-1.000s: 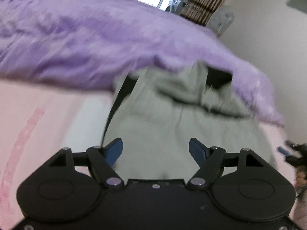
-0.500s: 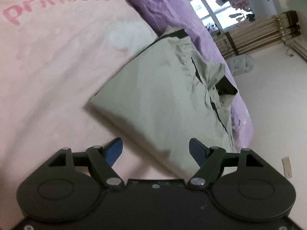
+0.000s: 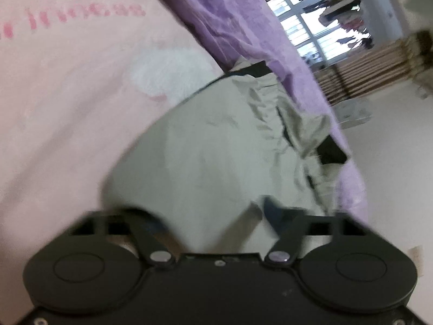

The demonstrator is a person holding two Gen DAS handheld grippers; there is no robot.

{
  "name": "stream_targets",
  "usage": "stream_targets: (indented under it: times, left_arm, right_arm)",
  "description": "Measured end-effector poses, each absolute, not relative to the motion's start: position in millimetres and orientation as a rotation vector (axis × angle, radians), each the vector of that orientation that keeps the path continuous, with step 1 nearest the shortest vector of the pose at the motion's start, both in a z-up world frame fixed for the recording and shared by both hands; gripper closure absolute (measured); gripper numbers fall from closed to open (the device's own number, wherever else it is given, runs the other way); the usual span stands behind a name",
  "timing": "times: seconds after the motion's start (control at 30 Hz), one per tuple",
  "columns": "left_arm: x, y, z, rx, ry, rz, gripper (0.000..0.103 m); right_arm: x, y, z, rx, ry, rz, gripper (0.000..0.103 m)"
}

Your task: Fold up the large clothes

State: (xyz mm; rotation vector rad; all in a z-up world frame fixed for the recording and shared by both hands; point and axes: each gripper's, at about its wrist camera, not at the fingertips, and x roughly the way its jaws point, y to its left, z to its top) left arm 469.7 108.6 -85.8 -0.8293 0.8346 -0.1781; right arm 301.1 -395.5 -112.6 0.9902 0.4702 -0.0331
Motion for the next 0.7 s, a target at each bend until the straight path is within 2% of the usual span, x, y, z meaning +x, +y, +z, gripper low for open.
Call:
stream_targets:
  times: [0.03, 0.07, 0.1, 0.37, 0.47, 0.57, 0.63, 0.67, 0.7]
  left_arm:
    - [470, 107, -80, -0.790, 0.837, -0.173, 0.080]
    - [469, 108, -74, -0.788, 0.824, -0.182, 0.092]
    - [467, 109, -65, -0.791, 0.807, -0.201, 0.096]
    - [411, 122, -19, -0.727, 0.716, -0.286, 0.098]
    - [371, 131, -33, -0.731, 0.728, -0.321, 0.098]
    - [344, 132, -62, -0.739, 0.787, -0.325, 0.098]
    - [338, 129, -85, -0.716, 0.823, -0.303, 0.094]
    - [338, 130, -93, -0.702, 0.832, -0.285, 0.083]
    - [340, 132, -99, -0.690, 0.843, -0.262, 0.064]
  right_arm:
    - [302, -398, -112, 1.004, 0.477, -0.041, 0.088]
    - [303, -402, -110, 1.025, 0.482, -0.028, 0.091]
    - [303, -405, -105, 1.041, 0.486, -0.012, 0.091]
    - [259, -404, -53, 0.976, 0.406, 0.076, 0.094]
    - [219, -406, -58, 0.959, 0.413, 0.101, 0.094]
    - [186, -410, -85, 0.979, 0.461, 0.080, 0.094]
    - [178, -413, -111, 0.992, 0.513, 0.036, 0.094]
    - [178, -415, -125, 1.012, 0.527, 0.027, 0.091]
    - [178, -418, -135, 1.032, 0.527, 0.036, 0.087]
